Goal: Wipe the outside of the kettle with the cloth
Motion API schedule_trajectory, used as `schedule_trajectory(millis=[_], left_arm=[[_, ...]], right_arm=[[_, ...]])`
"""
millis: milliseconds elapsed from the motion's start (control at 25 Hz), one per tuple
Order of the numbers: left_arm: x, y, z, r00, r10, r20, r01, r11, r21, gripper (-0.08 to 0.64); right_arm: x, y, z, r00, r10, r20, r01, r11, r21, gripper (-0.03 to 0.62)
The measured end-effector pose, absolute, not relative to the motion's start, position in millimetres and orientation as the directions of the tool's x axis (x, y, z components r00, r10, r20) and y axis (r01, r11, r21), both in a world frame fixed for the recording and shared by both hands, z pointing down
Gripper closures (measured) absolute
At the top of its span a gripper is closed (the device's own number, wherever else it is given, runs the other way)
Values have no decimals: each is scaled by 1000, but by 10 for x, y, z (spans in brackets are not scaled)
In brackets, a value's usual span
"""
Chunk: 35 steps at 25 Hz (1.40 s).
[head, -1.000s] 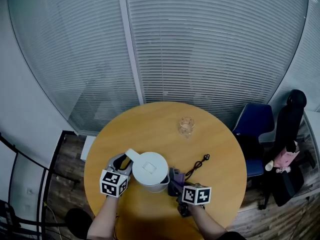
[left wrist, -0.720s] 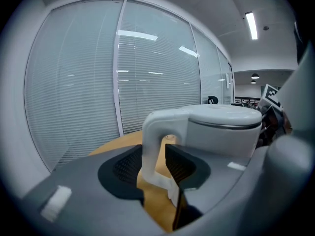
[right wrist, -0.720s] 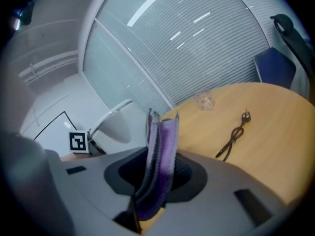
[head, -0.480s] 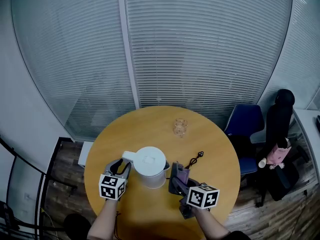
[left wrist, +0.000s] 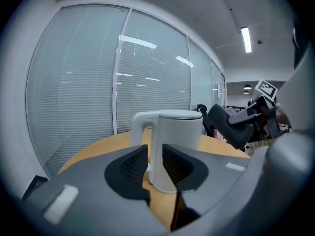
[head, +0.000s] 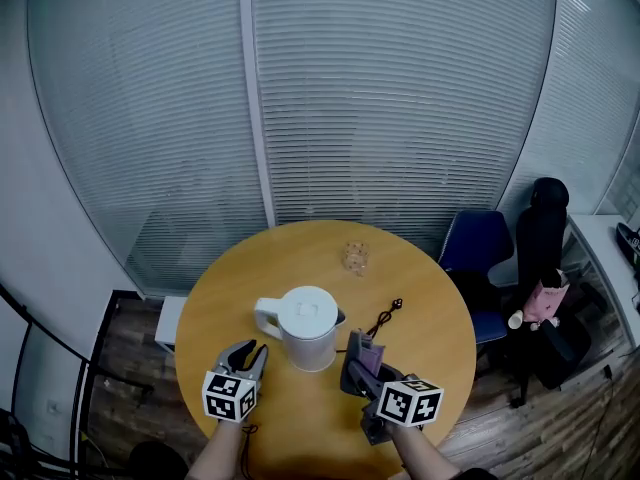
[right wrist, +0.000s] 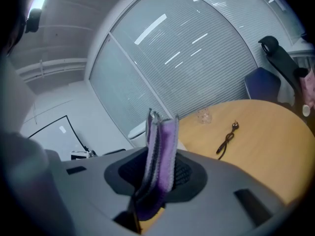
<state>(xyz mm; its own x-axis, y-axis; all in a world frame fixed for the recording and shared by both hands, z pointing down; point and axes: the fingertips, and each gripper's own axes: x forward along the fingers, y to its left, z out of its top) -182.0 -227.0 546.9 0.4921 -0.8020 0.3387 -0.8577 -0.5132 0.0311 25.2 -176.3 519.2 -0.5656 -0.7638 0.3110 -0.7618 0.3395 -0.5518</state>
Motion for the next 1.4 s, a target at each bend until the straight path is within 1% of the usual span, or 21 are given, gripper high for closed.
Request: schedule_trajectory(millis=[280, 720, 1080, 1400], left_arm=[[-1792, -1906, 5348, 563, -785, 259, -822, -563, 82, 506], [-1694, -1349, 5176, 694, -701, 164, -719, -682, 134, 543], [-1663, -1037, 5283, 748, -642, 168, -664, -727, 177, 549], [-1589, -859, 5318, 769, -620, 158, -640, -746, 187, 549]], right_arm=[[102, -1455, 5179, -518, -798, 307, -794, 315, -520, 492], [-78, -1020, 5224, -457, -836, 303, -830, 278, -483, 492], [-153, -730, 5279, -421, -852, 311, -849, 249, -466, 492], [-131, -550, 5319, -402, -858, 321, -860, 233, -453, 492]])
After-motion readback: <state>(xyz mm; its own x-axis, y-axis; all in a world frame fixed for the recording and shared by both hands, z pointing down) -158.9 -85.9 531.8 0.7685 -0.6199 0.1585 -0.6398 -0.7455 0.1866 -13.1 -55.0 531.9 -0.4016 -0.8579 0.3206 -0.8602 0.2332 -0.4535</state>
